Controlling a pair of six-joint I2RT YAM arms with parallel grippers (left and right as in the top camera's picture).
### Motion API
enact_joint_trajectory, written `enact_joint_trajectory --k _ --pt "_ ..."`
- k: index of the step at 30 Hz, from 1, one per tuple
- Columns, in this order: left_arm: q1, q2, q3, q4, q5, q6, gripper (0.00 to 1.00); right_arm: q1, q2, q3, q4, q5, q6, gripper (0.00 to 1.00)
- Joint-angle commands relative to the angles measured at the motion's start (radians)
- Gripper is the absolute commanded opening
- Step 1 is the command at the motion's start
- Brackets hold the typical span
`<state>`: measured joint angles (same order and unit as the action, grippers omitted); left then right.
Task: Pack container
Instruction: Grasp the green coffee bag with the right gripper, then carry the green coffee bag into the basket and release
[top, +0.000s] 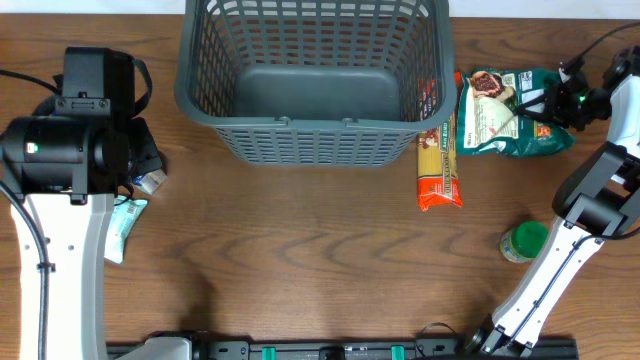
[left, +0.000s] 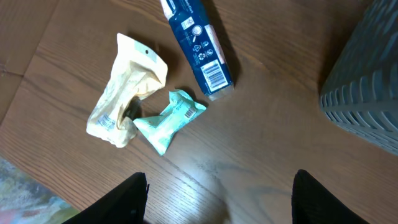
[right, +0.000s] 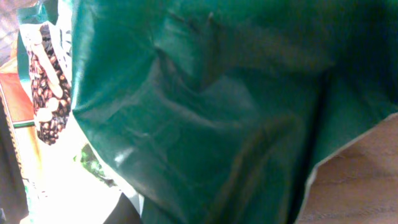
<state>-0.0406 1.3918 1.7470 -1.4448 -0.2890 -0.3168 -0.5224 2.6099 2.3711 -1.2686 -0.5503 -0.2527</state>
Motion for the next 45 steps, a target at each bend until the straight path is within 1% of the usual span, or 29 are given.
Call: enact_joint_trajectory --k 1,6,10,14,19,22,24,29,34,38,42,45 --pt "0.005 0.005 0.004 -0.006 -0.012 0.009 0.56 0.018 0.047 -0.015 -0.023 0.067 0.024 0.01" --pt "0.005 0.005 0.004 -0.006 -0.012 0.009 0.57 0.019 -0.042 -0.015 -0.033 0.086 0.08 0.01" --pt "0.005 0.005 0.004 -0.006 -0.012 0.009 0.57 0.021 -0.19 -0.015 -0.024 0.195 0.156 0.01" --pt "0.005 0.005 0.004 -0.006 -0.012 0.009 0.56 0.031 -0.383 -0.015 -0.008 0.34 0.248 0.01" --pt "0.005 0.005 0.004 -0.006 -0.012 0.009 0.56 0.082 -0.591 -0.015 0.021 0.449 0.253 0.01" --pt "0.005 0.005 0.004 -0.008 -0.012 0.009 0.56 0.135 -0.704 -0.015 0.068 0.456 0.245 0.01" --pt "0.005 0.005 0.004 -0.01 -0.012 0.009 0.56 0.186 -0.779 -0.015 0.11 0.424 0.201 0.01" --pt "0.005 0.005 0.004 -0.01 -0.011 0.009 0.56 0.382 -0.919 -0.015 0.18 0.214 -0.06 0.01" --pt "0.005 0.005 0.004 -0.011 -0.011 0.009 0.57 0.594 -0.95 -0.015 0.229 0.21 -0.279 0.01" --pt "0.005 0.005 0.004 -0.013 -0.011 0.009 0.57 0.701 -0.907 -0.015 0.232 0.21 -0.35 0.01" --pt "0.005 0.005 0.004 -0.013 -0.011 0.009 0.56 0.746 -0.819 -0.016 0.208 0.209 -0.352 0.01" --pt "0.005 0.004 0.004 -0.013 -0.011 0.008 0.56 0.775 -0.711 -0.017 0.169 0.209 -0.352 0.01"
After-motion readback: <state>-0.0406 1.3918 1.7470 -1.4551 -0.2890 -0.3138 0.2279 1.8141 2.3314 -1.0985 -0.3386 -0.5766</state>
